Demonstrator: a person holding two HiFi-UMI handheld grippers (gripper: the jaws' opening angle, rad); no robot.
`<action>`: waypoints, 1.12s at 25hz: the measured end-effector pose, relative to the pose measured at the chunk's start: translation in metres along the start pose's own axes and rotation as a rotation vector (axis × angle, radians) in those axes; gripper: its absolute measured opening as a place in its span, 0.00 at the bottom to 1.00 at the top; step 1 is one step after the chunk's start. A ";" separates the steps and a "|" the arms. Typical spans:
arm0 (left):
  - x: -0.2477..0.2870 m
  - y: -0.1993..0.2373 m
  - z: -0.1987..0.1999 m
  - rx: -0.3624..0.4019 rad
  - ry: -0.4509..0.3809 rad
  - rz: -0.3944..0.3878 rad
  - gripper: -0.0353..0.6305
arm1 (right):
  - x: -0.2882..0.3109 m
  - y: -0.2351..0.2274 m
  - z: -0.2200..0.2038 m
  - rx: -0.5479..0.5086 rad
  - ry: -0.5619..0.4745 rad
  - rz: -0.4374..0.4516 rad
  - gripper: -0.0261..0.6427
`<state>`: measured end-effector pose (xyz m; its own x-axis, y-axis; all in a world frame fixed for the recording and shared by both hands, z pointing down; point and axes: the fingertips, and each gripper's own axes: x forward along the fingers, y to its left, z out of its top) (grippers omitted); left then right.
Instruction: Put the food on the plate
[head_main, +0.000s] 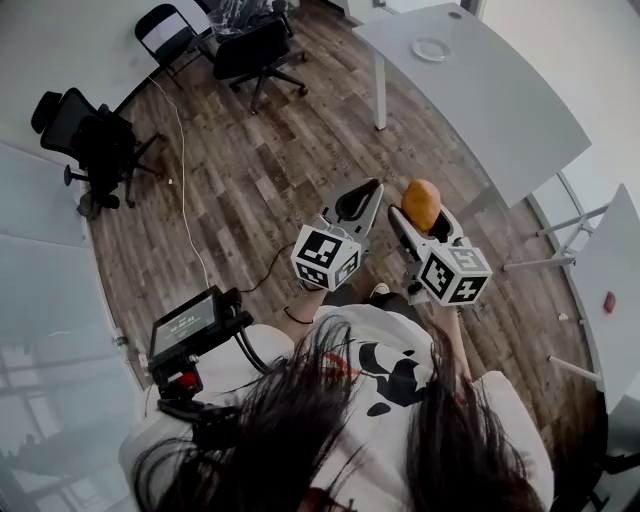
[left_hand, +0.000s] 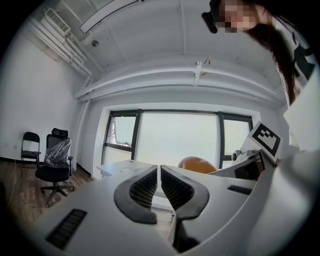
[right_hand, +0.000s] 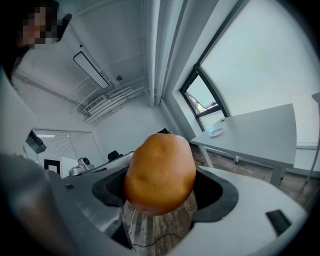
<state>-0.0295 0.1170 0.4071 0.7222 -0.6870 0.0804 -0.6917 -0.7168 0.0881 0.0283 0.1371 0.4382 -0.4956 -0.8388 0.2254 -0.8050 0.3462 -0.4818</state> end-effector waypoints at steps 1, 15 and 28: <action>0.000 -0.002 -0.003 -0.001 0.005 0.002 0.06 | -0.001 -0.002 -0.002 0.003 0.003 0.002 0.60; 0.020 0.018 -0.009 0.000 0.050 0.039 0.06 | 0.021 -0.024 0.002 0.039 0.036 0.024 0.60; 0.079 0.078 0.006 -0.008 0.025 -0.039 0.06 | 0.083 -0.045 0.038 0.026 0.016 -0.048 0.60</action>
<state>-0.0260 0.0059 0.4147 0.7488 -0.6549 0.1019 -0.6628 -0.7421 0.1001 0.0361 0.0363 0.4463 -0.4621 -0.8473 0.2620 -0.8192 0.2946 -0.4921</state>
